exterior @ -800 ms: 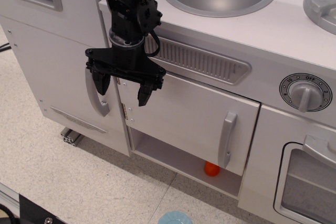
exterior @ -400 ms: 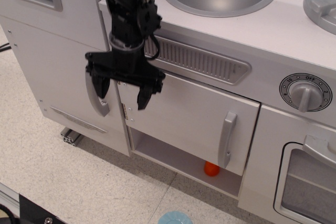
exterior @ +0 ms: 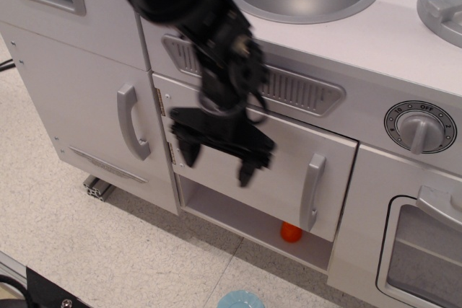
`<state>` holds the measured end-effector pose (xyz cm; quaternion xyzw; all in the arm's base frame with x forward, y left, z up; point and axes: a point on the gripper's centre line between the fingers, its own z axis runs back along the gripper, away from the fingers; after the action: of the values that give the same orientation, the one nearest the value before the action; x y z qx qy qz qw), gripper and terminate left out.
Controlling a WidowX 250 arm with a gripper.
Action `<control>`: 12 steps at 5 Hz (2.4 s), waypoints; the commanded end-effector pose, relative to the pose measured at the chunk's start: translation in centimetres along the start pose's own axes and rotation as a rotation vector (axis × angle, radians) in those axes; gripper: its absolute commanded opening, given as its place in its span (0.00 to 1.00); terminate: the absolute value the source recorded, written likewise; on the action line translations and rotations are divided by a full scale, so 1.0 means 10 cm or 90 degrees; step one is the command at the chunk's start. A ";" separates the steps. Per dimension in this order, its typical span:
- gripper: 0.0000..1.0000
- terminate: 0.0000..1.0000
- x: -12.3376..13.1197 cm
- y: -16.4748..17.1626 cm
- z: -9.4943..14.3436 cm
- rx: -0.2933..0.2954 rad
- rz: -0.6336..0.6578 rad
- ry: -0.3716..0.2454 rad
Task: Open cabinet
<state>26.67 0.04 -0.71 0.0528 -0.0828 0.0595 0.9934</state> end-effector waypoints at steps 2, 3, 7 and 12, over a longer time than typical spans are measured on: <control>1.00 0.00 0.10 -0.73 -0.06 -0.062 -0.022 -0.097; 1.00 0.00 0.14 -0.82 -0.11 -0.071 -0.018 -0.096; 0.00 0.00 0.24 -0.89 -0.23 -0.068 -0.027 -0.127; 0.00 0.00 -0.24 -0.48 -0.14 -0.060 -0.080 -0.104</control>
<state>23.90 -4.87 -4.58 0.0208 -0.1301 -0.0183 0.9911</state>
